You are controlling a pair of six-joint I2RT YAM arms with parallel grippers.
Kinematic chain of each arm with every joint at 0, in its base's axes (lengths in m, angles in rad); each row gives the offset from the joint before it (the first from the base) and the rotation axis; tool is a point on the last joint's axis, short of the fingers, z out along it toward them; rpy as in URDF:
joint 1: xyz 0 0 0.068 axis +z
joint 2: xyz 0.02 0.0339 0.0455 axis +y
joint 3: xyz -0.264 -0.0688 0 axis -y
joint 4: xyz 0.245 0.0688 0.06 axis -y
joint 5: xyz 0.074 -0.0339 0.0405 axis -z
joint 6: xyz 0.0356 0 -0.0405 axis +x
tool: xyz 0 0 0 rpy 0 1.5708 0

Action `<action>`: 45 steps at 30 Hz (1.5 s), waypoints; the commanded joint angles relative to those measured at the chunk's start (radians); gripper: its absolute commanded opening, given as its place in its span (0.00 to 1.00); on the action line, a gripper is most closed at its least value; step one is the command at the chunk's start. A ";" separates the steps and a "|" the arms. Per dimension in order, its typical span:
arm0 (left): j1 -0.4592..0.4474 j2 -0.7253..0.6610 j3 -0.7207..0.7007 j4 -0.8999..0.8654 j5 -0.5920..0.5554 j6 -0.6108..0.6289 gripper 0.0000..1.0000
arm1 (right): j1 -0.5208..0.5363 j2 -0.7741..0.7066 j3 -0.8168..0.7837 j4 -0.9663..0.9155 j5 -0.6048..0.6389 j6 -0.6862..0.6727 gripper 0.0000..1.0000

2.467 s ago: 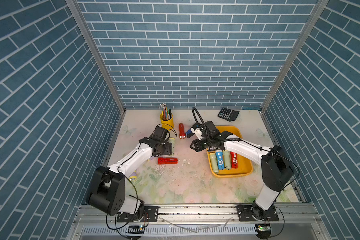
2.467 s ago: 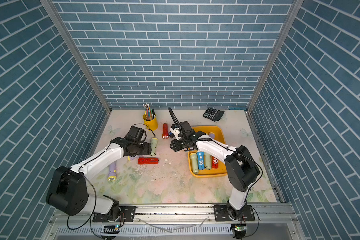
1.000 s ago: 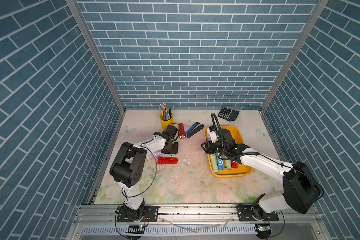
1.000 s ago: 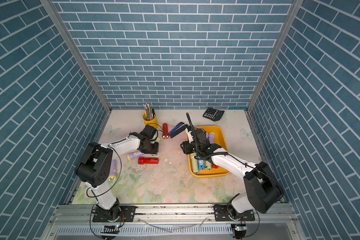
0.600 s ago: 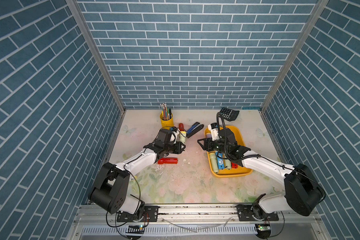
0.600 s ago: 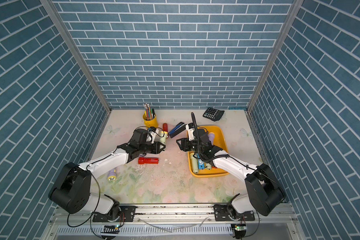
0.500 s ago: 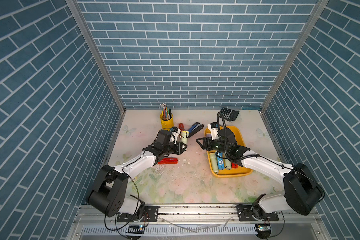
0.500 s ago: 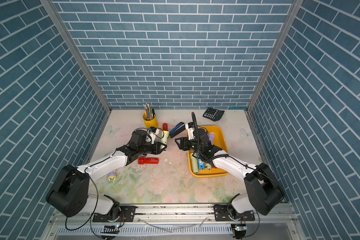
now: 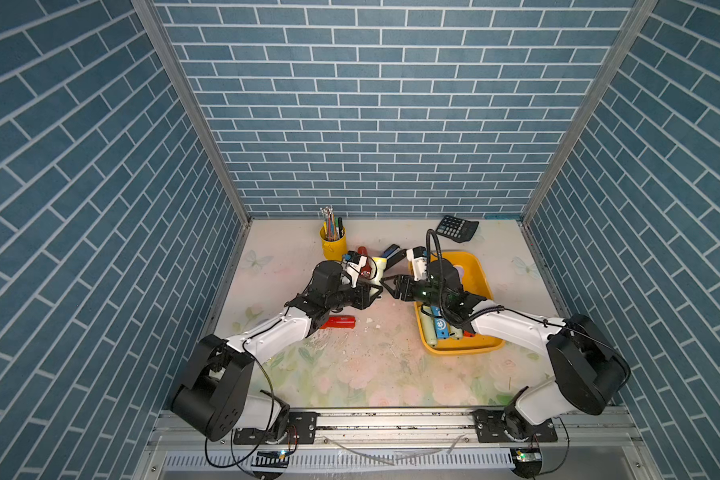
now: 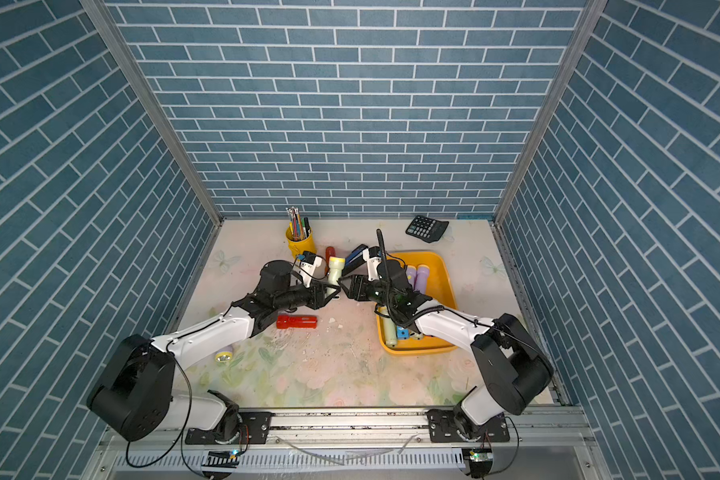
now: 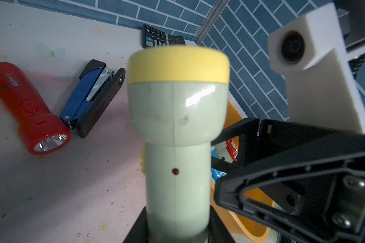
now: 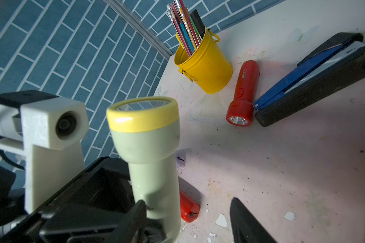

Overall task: Put the flashlights into the storage boxes
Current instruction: Place the flashlight at the storage box.

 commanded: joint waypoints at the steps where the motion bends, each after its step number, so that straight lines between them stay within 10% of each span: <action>1: -0.009 -0.024 -0.004 0.010 -0.014 0.027 0.32 | 0.016 0.025 0.058 0.078 -0.014 0.064 0.63; 31: -0.075 -0.034 0.036 -0.131 -0.126 0.140 0.36 | 0.063 0.152 0.155 0.090 -0.002 0.228 0.34; 40: -0.076 -0.048 0.040 -0.173 -0.163 0.148 0.77 | 0.027 0.092 0.132 -0.053 0.024 0.128 0.29; 42: -0.076 -0.051 0.041 -0.186 -0.168 0.154 0.99 | -0.012 0.062 0.112 -0.092 0.006 0.099 0.28; 45: -0.076 -0.060 0.041 -0.207 -0.183 0.159 1.00 | -0.088 0.014 0.110 -0.225 -0.034 0.022 0.27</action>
